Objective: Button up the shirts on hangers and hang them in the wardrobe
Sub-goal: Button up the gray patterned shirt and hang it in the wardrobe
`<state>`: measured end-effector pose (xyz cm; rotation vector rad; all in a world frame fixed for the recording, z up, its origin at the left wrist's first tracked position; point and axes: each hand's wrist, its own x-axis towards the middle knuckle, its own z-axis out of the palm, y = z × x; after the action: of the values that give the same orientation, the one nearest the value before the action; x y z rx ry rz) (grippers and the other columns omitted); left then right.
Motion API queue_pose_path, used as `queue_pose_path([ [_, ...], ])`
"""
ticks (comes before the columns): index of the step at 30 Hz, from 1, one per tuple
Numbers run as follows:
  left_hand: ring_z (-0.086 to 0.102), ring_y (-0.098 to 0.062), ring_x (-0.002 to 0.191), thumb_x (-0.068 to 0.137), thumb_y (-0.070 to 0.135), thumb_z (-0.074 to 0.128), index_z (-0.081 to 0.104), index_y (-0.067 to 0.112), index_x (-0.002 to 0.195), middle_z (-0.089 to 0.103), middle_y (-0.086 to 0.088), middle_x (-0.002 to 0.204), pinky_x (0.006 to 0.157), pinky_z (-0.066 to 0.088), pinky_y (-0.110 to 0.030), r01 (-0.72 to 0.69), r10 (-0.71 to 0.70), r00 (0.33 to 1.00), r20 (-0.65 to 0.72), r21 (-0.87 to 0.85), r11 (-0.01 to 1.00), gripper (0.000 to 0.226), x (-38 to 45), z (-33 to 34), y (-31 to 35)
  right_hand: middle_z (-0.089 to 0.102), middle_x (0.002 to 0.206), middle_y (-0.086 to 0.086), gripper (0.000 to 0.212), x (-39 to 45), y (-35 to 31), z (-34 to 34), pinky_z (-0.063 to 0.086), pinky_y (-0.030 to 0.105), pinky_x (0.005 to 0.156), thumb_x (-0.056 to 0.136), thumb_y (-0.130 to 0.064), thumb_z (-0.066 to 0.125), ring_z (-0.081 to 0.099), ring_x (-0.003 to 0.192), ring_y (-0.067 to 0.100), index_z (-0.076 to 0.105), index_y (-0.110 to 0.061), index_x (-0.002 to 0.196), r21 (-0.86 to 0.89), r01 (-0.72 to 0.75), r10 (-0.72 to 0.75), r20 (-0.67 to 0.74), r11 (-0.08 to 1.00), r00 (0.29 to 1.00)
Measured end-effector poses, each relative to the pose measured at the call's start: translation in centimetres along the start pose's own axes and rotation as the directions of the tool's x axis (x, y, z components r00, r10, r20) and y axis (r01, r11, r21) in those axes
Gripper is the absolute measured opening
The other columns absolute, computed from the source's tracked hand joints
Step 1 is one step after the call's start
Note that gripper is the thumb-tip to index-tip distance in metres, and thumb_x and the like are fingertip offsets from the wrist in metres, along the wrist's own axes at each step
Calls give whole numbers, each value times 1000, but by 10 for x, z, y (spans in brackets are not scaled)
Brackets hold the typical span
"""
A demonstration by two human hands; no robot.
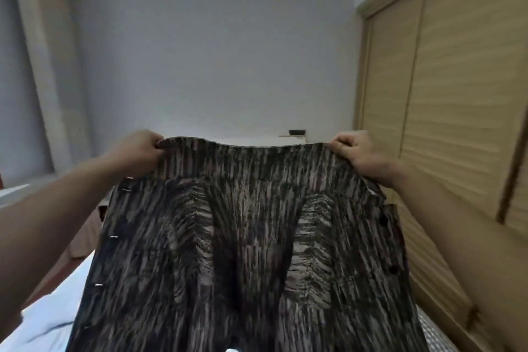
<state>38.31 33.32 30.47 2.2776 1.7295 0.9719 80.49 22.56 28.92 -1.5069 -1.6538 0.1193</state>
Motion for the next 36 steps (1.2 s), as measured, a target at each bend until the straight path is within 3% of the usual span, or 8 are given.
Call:
queue_pose_path([
  [3,63,-31,74,89,21,61,69,0,84,65,-19,72,66,47,-33,163,-184,981,-67,-242,957,23,51,68,28,68,74,-4,25,34,57,16,46,38,72,101,-28,61,59,73,14,71,-24,78,92,-45,46,-11,995,999],
  [7,66,-23,75,101,22,54,57,16,110,65,-9,90,61,52,-31,453,-364,879,307,-776,439,12,92,204,71,63,77,7,23,57,143,73,40,31,62,104,-25,57,55,71,21,69,-12,89,277,-259,258,40,925,965],
  [10,66,-22,94,81,50,75,53,22,124,65,-10,118,80,57,-37,582,-371,811,452,-690,430,56,62,345,69,64,84,2,15,32,197,143,40,29,64,104,-23,56,57,76,18,65,-14,96,322,-396,367,148,860,918],
  [15,59,-17,70,97,51,61,73,19,92,67,-3,81,64,45,-31,902,-319,432,844,-402,157,35,-70,459,64,66,74,-12,19,-85,251,263,44,27,66,101,-20,59,62,71,1,61,-27,83,151,-512,376,512,846,772],
  [21,59,-19,71,93,26,69,68,15,81,65,-7,79,70,47,-32,881,-397,324,859,-122,457,16,-128,470,17,60,75,-20,15,-155,248,290,41,27,73,96,-18,60,49,70,-4,68,-19,110,148,-477,106,879,867,466],
  [24,58,-13,69,99,11,57,63,24,78,64,2,75,73,52,-34,749,-449,457,768,-59,660,26,-133,460,2,69,95,-12,30,-126,267,283,53,26,81,100,-9,55,61,80,-2,67,-15,127,149,-564,33,953,812,300],
  [29,61,8,97,101,8,55,61,66,100,64,43,97,93,48,-21,438,-236,672,702,-121,891,58,-129,412,3,33,158,-1,72,-30,308,305,26,39,123,96,-2,53,30,146,20,33,-38,156,-17,-25,26,888,1000,459],
  [36,60,-2,95,107,20,50,64,17,127,71,5,114,80,44,-15,439,-297,595,747,7,898,25,-123,350,15,40,156,2,33,20,313,368,13,51,123,89,-12,65,21,148,32,69,-27,118,-182,623,-164,875,761,455],
])
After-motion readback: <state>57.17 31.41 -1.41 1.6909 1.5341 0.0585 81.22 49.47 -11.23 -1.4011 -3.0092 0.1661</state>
